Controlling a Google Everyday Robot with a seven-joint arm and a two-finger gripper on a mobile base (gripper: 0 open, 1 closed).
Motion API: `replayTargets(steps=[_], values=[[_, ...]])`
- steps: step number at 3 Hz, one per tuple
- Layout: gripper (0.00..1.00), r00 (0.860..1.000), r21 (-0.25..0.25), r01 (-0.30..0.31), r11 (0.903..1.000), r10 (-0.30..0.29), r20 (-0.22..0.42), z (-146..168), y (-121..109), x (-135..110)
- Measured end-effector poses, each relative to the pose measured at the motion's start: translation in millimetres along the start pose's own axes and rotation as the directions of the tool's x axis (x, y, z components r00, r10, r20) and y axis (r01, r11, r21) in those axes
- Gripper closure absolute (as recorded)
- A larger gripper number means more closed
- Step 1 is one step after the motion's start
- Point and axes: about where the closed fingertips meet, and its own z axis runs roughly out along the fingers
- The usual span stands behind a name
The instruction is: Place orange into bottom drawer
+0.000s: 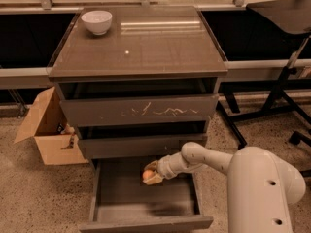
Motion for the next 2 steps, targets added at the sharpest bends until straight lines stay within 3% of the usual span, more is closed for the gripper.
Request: replayTargets(steps=[2], values=[[1.00, 0.998, -0.026, -0.051, 0.9983, 0.050, -0.036, 54.9, 4.2, 37.9]])
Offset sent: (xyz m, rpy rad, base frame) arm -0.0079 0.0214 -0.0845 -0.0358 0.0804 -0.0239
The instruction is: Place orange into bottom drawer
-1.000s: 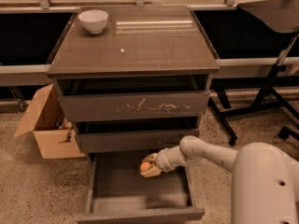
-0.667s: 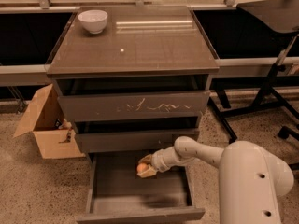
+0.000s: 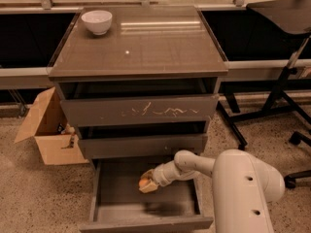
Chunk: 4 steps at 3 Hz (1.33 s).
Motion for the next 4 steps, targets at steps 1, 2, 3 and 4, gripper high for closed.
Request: replayTargets(steps=[1, 2, 3, 4], values=[[1.00, 1.000, -0.009, -0.022, 0.9997, 0.022, -0.003, 12.9, 6.1, 10.4], [1.00, 0.999, -0.038, -0.046, 0.9982, 0.046, 0.007, 29.9, 9.7, 23.8], [0.86, 0.998, -0.050, -0.054, 0.9973, 0.055, 0.016, 43.5, 8.5, 37.4], [0.63, 0.998, -0.050, -0.056, 0.9972, 0.057, 0.018, 46.1, 7.6, 40.2]])
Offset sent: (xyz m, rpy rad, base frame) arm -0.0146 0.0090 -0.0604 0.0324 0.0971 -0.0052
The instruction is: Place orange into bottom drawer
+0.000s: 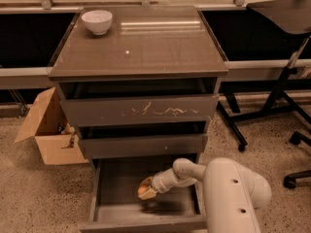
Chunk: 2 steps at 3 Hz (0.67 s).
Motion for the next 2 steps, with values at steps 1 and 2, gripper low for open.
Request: replayTargets(steps=[1, 2], values=[[0.40, 1.000, 0.000, 0.000, 1.0000, 0.000, 0.000, 0.0, 0.0, 0.0], [0.16, 1.000, -0.009, 0.005, 1.0000, -0.005, 0.015, -0.9, 2.6, -0.2]])
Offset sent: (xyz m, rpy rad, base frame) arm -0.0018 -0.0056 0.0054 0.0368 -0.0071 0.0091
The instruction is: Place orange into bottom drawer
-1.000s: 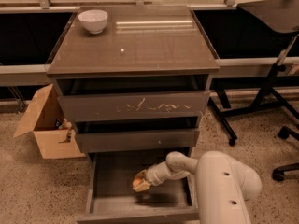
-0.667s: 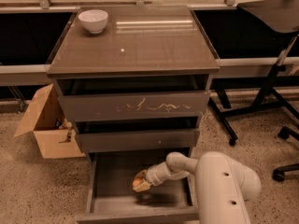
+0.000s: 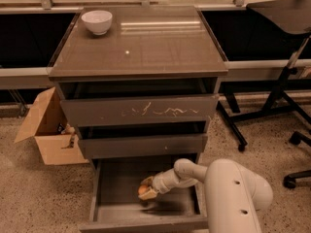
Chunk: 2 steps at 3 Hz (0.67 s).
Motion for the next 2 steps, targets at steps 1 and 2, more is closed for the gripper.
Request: replayTargets(steps=[1, 2], values=[[0.00, 0.997, -0.020, 0.003, 0.9998, -0.002, 0.073, -5.4, 2.9, 2.7], [0.00, 0.988, -0.039, 0.027, 0.9989, -0.020, 0.153, -22.3, 9.3, 1.0]])
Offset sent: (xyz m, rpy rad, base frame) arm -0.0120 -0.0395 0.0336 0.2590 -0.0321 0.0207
